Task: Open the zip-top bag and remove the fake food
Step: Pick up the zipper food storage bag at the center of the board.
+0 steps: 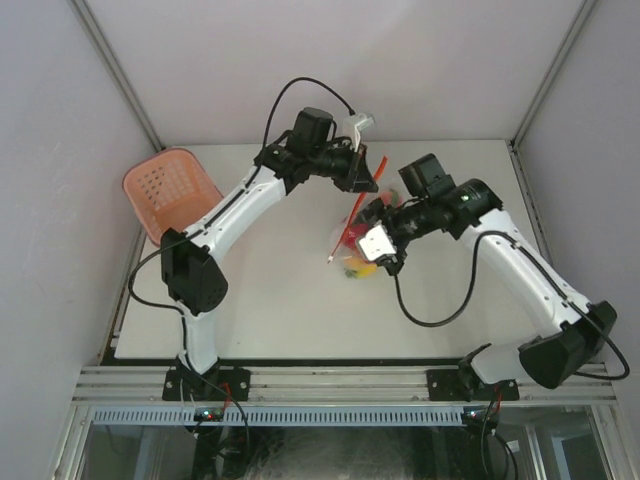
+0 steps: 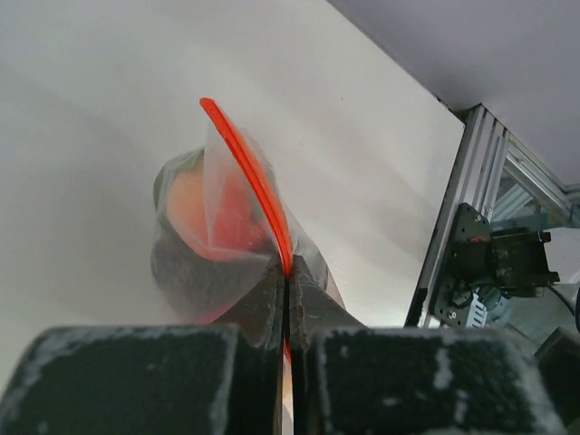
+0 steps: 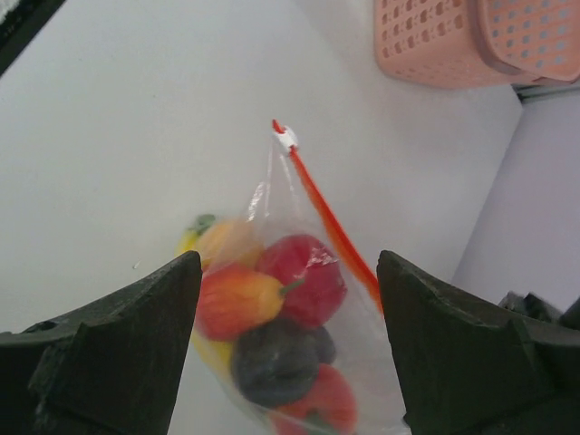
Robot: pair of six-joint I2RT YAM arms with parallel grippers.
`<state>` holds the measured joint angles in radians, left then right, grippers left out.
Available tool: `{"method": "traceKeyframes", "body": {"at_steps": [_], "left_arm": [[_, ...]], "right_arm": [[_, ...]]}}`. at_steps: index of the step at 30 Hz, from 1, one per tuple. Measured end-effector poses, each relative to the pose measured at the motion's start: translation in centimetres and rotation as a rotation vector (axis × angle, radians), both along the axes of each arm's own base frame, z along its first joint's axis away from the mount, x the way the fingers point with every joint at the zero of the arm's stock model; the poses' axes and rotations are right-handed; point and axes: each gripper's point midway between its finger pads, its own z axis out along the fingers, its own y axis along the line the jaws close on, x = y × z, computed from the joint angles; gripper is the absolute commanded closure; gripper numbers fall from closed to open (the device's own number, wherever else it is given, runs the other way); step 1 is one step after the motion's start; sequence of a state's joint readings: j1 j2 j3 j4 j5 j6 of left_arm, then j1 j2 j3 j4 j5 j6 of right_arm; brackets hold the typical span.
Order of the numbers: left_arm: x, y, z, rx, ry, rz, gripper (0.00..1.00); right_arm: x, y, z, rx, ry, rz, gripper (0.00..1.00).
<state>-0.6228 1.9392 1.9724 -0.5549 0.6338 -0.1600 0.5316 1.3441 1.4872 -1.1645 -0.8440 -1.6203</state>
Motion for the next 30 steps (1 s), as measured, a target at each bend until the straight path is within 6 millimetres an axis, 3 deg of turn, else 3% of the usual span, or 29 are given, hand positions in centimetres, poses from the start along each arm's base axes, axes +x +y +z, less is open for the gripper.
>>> {"method": "traceKeyframes", "body": {"at_steps": [7, 16, 19, 24, 30], "left_arm": [[-1.0, -1.1, -2.3, 0.034, 0.07, -0.025, 1.0], [-0.9, -1.5, -3.4, 0.042, 0.094, -0.035, 1.0], [-1.2, -1.7, -3.8, 0.04, 0.115, -0.049, 1.0], [-1.6, -1.9, -3.8, 0.036, 0.126, -0.068, 0.99], [-1.6, -2.0, -3.8, 0.026, 0.141, -0.058, 0.85]], "right_arm": [[3.0, 2.1, -2.5, -0.181, -0.067, -0.011, 0.24], [4.9, 1.7, -5.4, -0.336, -0.072, -0.06, 0.39], [5.4, 1.6, -6.7, -0.379, -0.054, -0.082, 0.5], [6.4, 1.5, -7.5, -0.41, -0.058, -0.124, 0.81], [6.9, 1.7, -7.4, -0.396, -0.058, -0.153, 1.0]]}}
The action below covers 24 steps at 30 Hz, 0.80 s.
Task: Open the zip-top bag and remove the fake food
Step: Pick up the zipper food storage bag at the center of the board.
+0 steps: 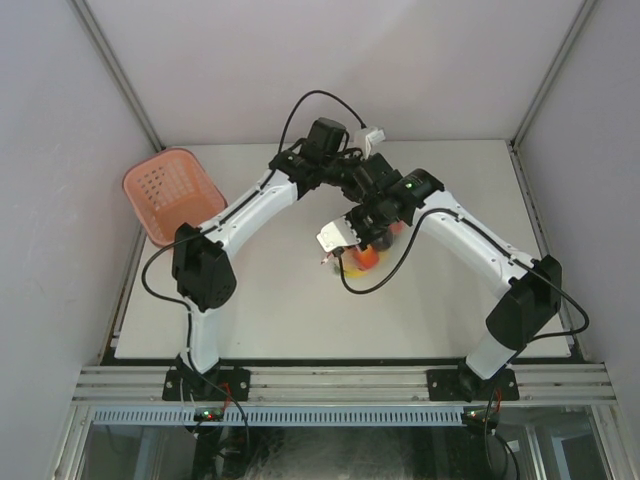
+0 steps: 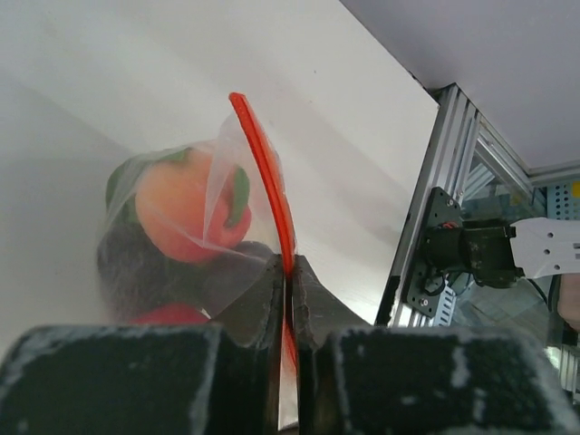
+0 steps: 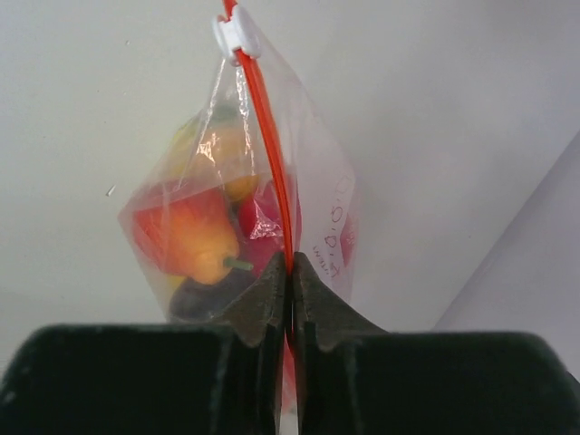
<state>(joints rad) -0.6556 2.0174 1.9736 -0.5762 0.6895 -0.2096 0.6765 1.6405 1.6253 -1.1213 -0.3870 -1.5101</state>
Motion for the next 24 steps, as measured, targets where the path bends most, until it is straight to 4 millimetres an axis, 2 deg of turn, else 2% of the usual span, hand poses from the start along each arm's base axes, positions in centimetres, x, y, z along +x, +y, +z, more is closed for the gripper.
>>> {"method": "traceKeyframes", "body": {"at_steps": [2, 4, 8, 11, 13, 15, 17, 20, 24], "left_arm": [[0.3, 0.0, 0.0, -0.019, 0.001, 0.019, 0.7], [0.4, 0.5, -0.1, -0.038, 0.0, 0.049, 0.6], [0.2, 3.8, -0.1, -0.082, -0.016, 0.178, 0.45], [0.5, 6.7, 2.4, -0.163, -0.118, 0.284, 0.36], [0.4, 8.7, 5.3, -0.251, -0.243, 0.348, 0.29], [-0.7, 10.3, 7.9, -0.343, -0.371, 0.387, 0.21], [-2.2, 11.6, 9.2, -0.421, -0.484, 0.406, 0.11], [-4.4, 13.5, 9.0, -0.529, -0.628, 0.429, 0.07], [-6.3, 14.7, 6.3, -0.605, -0.711, 0.425, 0.07]], "right_arm": [[0.0, 0.0, -0.2, 0.009, 0.007, -0.008, 1.0], [0.0, -0.3, -0.5, 0.021, 0.024, -0.023, 1.0], [-0.9, -1.3, -0.5, 0.093, 0.082, -0.063, 1.0], [-1.3, -2.3, 0.1, 0.166, 0.11, -0.106, 1.0], [-1.6, -2.8, 0.6, 0.218, 0.132, -0.132, 1.0], [-1.6, -3.2, 1.1, 0.279, 0.157, -0.171, 1.0], [-1.5, -3.6, 1.6, 0.338, 0.187, -0.217, 1.0], [-1.0, -4.1, 2.3, 0.421, 0.229, -0.284, 1.0], [-0.8, -4.8, 3.1, 0.52, 0.29, -0.355, 1.0]]}}
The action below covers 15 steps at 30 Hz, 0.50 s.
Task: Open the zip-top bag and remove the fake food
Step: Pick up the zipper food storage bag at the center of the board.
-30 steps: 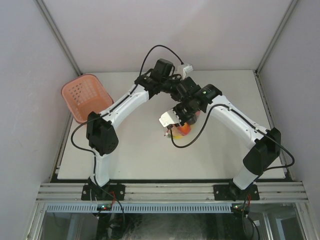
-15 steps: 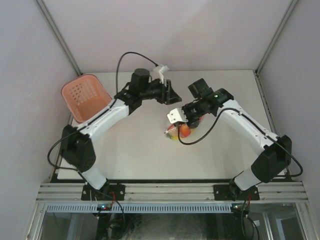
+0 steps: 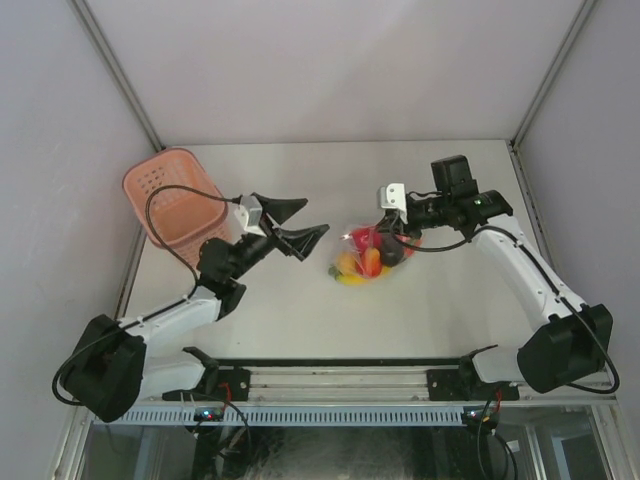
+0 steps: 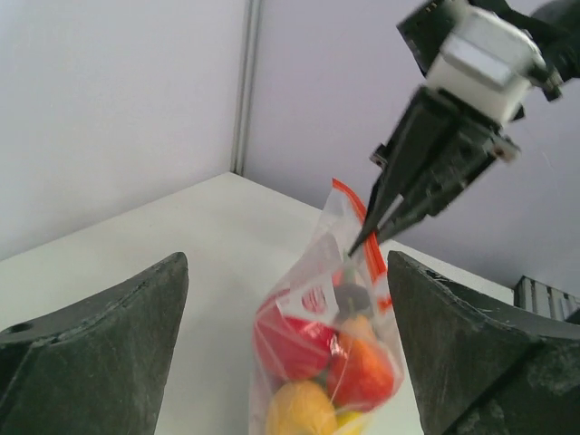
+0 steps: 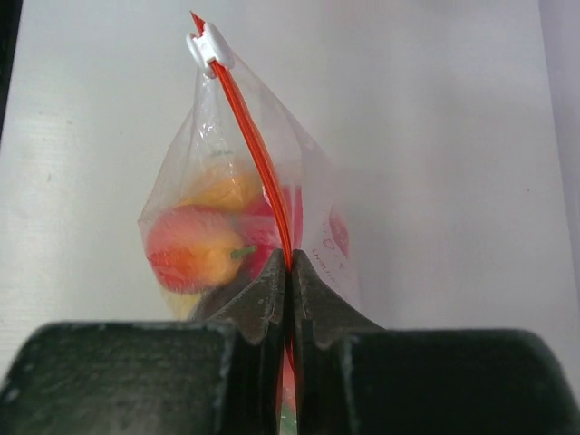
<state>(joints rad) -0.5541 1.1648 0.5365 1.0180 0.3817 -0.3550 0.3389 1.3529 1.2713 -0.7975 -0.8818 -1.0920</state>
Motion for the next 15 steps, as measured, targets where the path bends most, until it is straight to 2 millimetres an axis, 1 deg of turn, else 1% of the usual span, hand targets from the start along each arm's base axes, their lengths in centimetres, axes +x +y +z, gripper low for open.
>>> {"method": "traceKeyframes", "body": {"at_steps": [2, 3, 7, 10, 13, 15], "left_arm": [[-1.0, 0.0, -1.2, -0.003, -0.03, -0.033, 0.07], [-1.5, -0.2, -1.2, -0.004, -0.053, -0.05, 0.07], [-4.1, -1.3, 0.0, 0.0, -0.198, -0.118, 0.06], [-5.9, -2.3, 0.1, 0.019, -0.286, -0.156, 0.06], [-6.3, -3.5, -0.8, 0.047, -0.327, -0.169, 0.06], [-6.0, -4.3, -2.1, 0.077, -0.322, -0.17, 0.07]], "right_arm": [[-0.1, -0.3, 0.5, 0.049, 0.03, -0.02, 1.0], [0.0, -0.5, 0.7, 0.076, 0.044, -0.03, 1.0], [-0.1, -0.8, 1.6, 0.142, 0.084, -0.044, 1.0], [0.0, -0.8, 2.2, 0.182, 0.103, -0.043, 1.0], [-0.2, -0.6, 2.7, 0.213, 0.116, -0.032, 1.0], [-0.5, -0.5, 2.5, 0.225, 0.127, -0.024, 1.0]]}}
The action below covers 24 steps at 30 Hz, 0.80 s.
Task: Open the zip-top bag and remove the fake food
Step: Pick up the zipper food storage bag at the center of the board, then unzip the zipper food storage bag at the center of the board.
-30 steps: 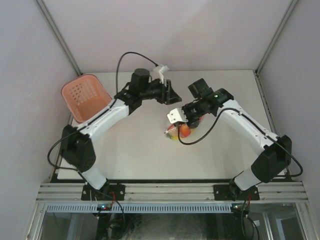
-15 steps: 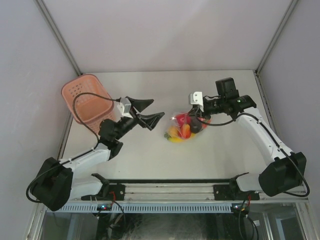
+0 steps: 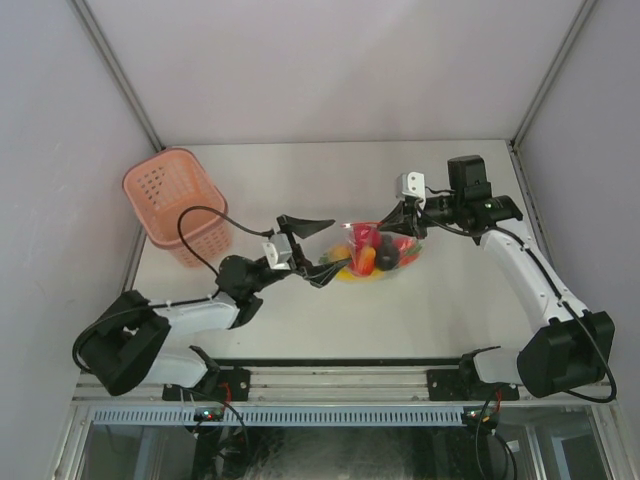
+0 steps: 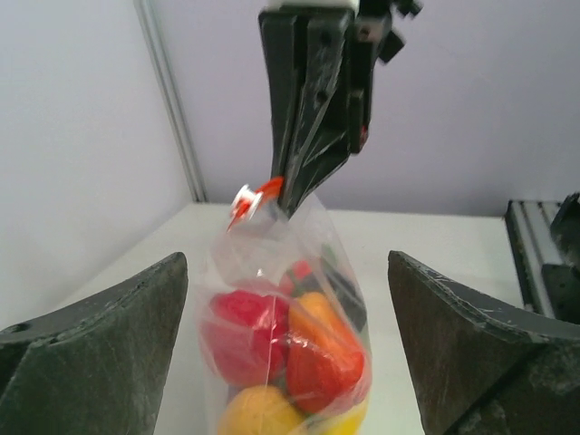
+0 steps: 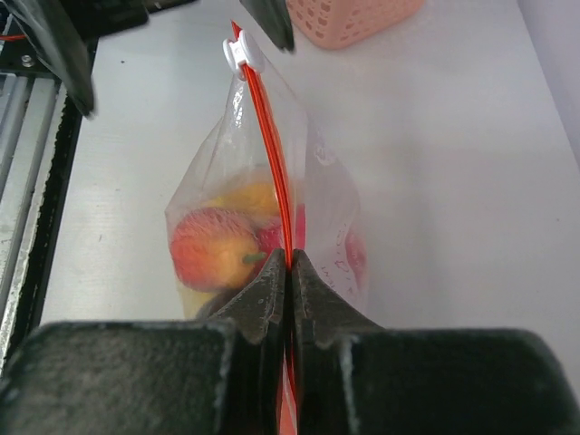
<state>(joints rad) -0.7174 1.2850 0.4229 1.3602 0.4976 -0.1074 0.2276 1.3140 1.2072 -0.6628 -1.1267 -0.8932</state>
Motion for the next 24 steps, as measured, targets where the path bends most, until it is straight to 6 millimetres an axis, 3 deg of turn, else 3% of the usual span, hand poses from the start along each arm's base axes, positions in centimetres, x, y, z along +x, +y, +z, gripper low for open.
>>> {"method": "traceKeyframes", "body": {"at_steps": [5, 9, 14, 20, 24], "left_arm": [[1.8, -1.3, -3.2, 0.061, 0.056, 0.038, 0.1], [3.1, -2.3, -2.6, 0.048, 0.058, 0.057, 0.13], [3.4, -3.8, -1.9, 0.032, 0.056, 0.032, 0.21], [4.1, -4.8, -3.8, 0.061, 0.098, 0.022, 0.27], [4.5, -5.2, -5.1, 0.081, 0.125, 0.019, 0.42]], "right_arm": [[-0.4, 0.1, -0.5, 0.012, 0.024, 0.012, 1.0], [-0.6, 0.2, -0.3, 0.021, 0.027, 0.021, 1.0], [-0.7, 0.3, -0.2, 0.028, 0.029, 0.028, 1.0], [-0.8, 0.3, -0.1, 0.034, 0.031, 0.033, 1.0], [-0.8, 0.3, -0.1, 0.037, 0.031, 0.034, 1.0]]}}
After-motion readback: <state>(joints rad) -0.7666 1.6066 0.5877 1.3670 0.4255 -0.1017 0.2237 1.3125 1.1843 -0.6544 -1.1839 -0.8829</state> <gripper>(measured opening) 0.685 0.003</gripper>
